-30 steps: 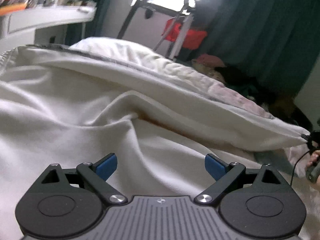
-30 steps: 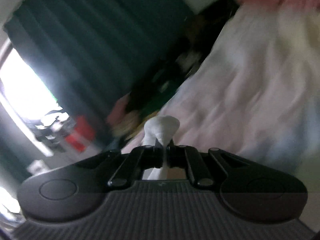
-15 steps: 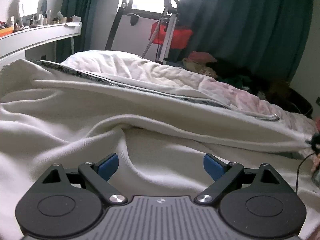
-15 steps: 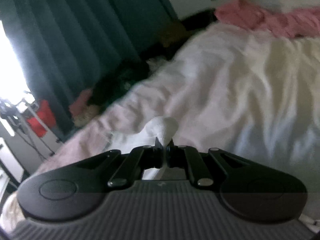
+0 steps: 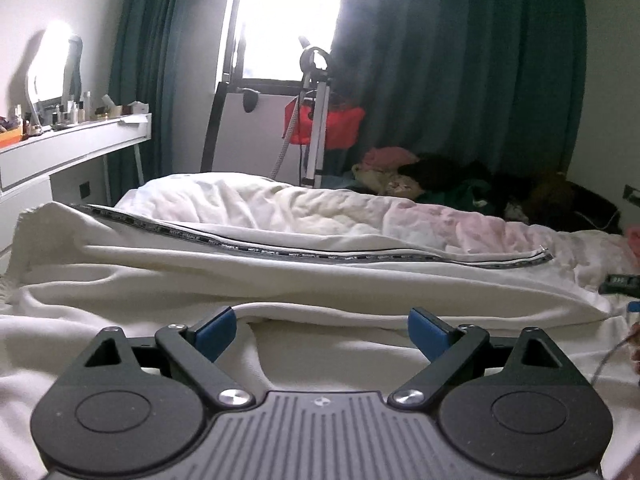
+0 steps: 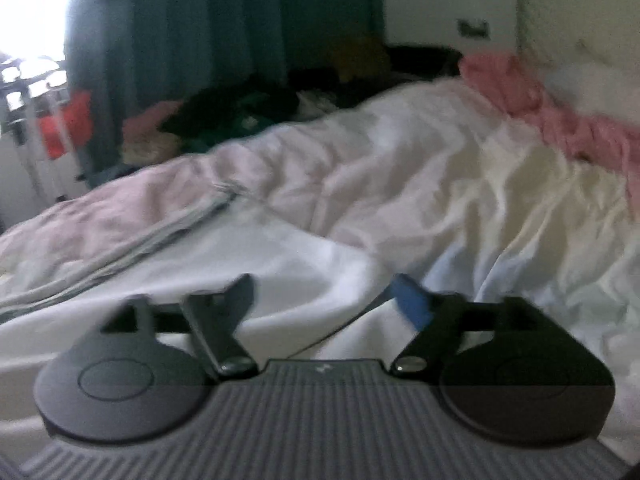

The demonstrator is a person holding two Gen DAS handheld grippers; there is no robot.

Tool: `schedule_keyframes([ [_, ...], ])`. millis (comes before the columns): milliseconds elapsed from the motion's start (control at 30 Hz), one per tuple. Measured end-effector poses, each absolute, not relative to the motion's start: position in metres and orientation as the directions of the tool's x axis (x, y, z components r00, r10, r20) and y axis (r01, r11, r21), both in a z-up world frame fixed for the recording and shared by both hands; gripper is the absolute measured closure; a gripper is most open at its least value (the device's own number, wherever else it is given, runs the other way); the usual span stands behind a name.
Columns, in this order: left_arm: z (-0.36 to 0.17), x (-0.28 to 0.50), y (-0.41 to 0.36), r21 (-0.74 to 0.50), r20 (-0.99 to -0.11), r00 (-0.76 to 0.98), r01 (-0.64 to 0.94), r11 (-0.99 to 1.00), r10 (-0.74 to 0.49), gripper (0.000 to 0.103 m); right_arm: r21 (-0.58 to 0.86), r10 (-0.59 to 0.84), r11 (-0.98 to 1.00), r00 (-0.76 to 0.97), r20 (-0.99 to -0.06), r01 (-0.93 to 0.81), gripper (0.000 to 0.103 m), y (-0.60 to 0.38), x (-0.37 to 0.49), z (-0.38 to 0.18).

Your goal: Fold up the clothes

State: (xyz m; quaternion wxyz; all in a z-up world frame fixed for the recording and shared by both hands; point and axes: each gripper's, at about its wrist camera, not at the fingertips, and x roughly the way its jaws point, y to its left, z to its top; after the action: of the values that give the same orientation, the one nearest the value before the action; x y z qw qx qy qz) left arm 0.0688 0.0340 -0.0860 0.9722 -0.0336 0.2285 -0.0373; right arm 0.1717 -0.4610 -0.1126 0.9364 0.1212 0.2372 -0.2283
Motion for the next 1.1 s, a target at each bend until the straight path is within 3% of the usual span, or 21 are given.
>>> schedule_keyframes([
  [200,-0.072,0.043,0.038,-0.089,-0.418,0.903,0.063,0.994,-0.094,0.007,0.214,-0.146,0.941,0.885,-0.443,0.262,0.019,-0.384,0.108,-0.059],
  [367,-0.061,0.023,0.044,-0.097,-0.393,0.915,0.058,0.994,-0.092,0.006,0.215,0.016,0.972,0.891,-0.454,0.092,0.019,-0.325,0.052,-0.045],
  [733,-0.060,-0.005,0.063,-0.119,-0.413,0.907,0.030,0.992,-0.076,0.005,0.182,0.022,0.980,0.874,-0.486,0.077,0.019,-0.294,0.011,-0.048],
  [933,-0.063,-0.001,0.104,-0.205,-0.502,0.864,-0.081,0.975,-0.034,0.005,0.201,-0.002,0.972,0.867,-0.499,0.118,0.019,-0.302,0.011,-0.053],
  [1100,-0.060,-0.004,0.191,-0.371,-0.655,0.755,-0.299,0.879,-0.020,0.005,0.217,-0.021,0.964,0.860,-0.510,0.152,0.019,-0.309,0.011,-0.058],
])
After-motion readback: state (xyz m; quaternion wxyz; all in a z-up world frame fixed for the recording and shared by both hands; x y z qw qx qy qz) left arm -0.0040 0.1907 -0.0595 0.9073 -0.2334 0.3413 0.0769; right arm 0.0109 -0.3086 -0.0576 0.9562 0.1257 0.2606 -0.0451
